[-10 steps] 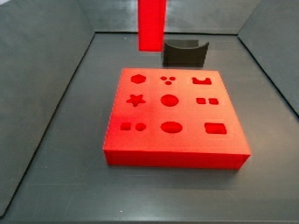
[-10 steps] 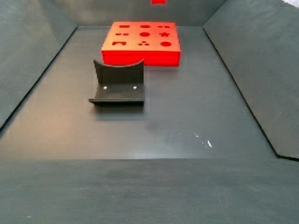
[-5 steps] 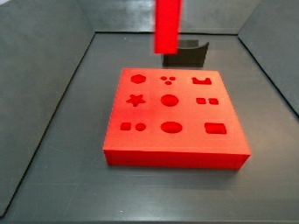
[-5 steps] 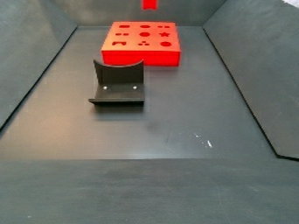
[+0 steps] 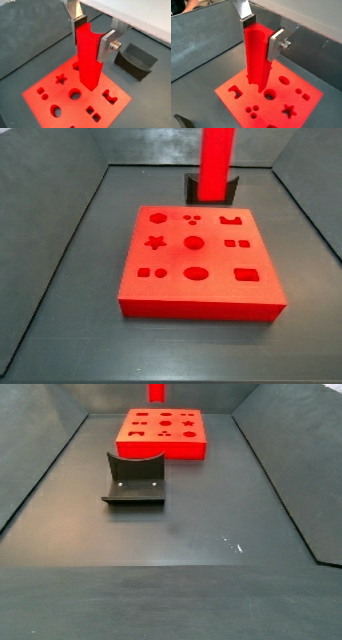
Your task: Insert the arch object.
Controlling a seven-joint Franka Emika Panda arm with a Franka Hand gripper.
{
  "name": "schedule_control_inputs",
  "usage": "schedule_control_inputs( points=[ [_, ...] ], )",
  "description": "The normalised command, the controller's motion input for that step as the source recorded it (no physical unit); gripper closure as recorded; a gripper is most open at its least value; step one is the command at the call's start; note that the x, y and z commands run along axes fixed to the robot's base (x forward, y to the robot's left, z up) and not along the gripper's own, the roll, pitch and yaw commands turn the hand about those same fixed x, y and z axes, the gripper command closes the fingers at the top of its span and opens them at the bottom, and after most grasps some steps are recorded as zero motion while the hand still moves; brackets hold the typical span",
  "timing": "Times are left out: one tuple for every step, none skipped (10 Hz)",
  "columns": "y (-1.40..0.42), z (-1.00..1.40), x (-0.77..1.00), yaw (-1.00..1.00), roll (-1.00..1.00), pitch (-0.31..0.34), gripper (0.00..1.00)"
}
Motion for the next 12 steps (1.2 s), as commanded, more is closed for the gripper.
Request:
schedule_control_inputs(
  points=[
    [0.0,-0.19,1.0,-0.11,0.17,0.0,1.0],
    [0.11,-0.17,1.0,-0.15,0.13,0.0,1.0],
    [0.21,-0.23,1.0,-0.16,0.07,0.0,1.0],
    [0.3,-0.38,1.0,-0.19,0.0,0.0,1.0],
    [0.3,-0.39,1.0,-0.19,-0.01,0.0,1.0],
    [0.26,-0.36,1.0,-0.15,-0.02,0.003,1.0],
    [0.08,-0.45,0.69,0.0,-0.05,0.059,1.0],
    [0.0,-0.3,0.2,0.23,-0.01,0.06,1.0],
    [-0.06,-0.03,0.1,0.41,0.03,0.0,1.0],
    [-0.07,0.0,0.17,0.11,0.06,0.046,1.0],
    [0.0,0.0,0.17,0.0,0.08,0.044,1.0],
    [0.0,0.0,0.08,0.05,0.02,0.02,1.0]
  ],
)
